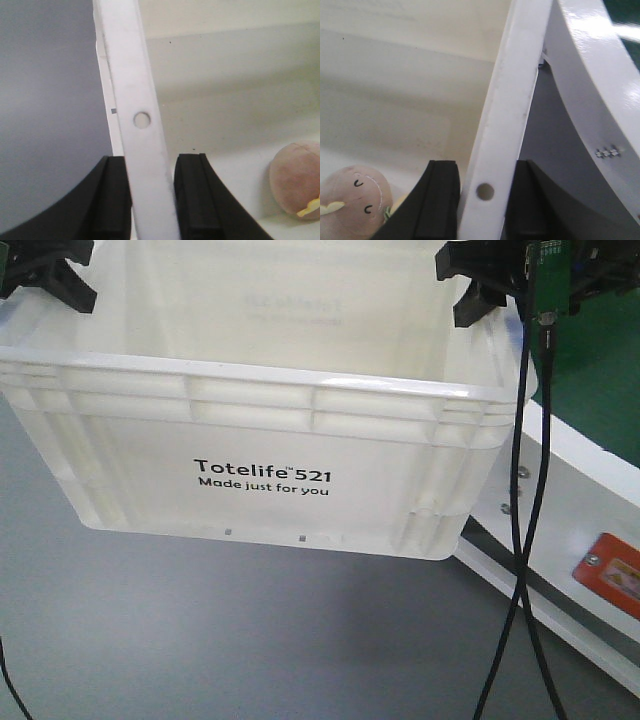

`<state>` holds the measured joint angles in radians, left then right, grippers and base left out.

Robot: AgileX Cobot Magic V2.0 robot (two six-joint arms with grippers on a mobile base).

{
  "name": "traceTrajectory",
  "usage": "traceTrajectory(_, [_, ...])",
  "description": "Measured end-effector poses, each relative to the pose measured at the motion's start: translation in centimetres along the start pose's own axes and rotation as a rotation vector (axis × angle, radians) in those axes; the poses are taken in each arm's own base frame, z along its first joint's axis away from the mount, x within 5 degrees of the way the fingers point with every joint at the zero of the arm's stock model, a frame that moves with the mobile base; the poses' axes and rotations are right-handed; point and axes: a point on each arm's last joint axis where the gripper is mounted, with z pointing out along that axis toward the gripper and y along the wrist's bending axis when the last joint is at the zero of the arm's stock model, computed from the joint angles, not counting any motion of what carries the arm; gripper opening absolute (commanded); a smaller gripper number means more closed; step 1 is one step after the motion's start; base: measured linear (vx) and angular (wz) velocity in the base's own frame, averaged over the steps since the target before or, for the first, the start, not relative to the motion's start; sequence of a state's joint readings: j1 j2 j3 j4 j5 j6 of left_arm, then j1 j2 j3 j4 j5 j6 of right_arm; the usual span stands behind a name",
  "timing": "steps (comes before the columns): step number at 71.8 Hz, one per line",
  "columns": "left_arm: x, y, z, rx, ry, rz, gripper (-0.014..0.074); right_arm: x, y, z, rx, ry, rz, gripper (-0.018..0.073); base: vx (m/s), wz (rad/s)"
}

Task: Place moving items into box and shelve
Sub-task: 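Hold the crate raised while the base backs away from the turntable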

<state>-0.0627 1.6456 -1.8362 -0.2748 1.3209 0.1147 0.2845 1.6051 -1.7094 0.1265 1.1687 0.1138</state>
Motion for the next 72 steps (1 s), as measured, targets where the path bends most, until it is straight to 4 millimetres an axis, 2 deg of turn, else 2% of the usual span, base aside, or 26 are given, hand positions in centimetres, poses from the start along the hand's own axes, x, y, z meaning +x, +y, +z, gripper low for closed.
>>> traceTrajectory(72, [-0.01, 0.00, 0.00, 0.000, -0.001, 0.000, -0.0017, 0.00, 0.01, 0.00, -0.001, 0.000, 0.000, -0.0012, 0.07, 0.68])
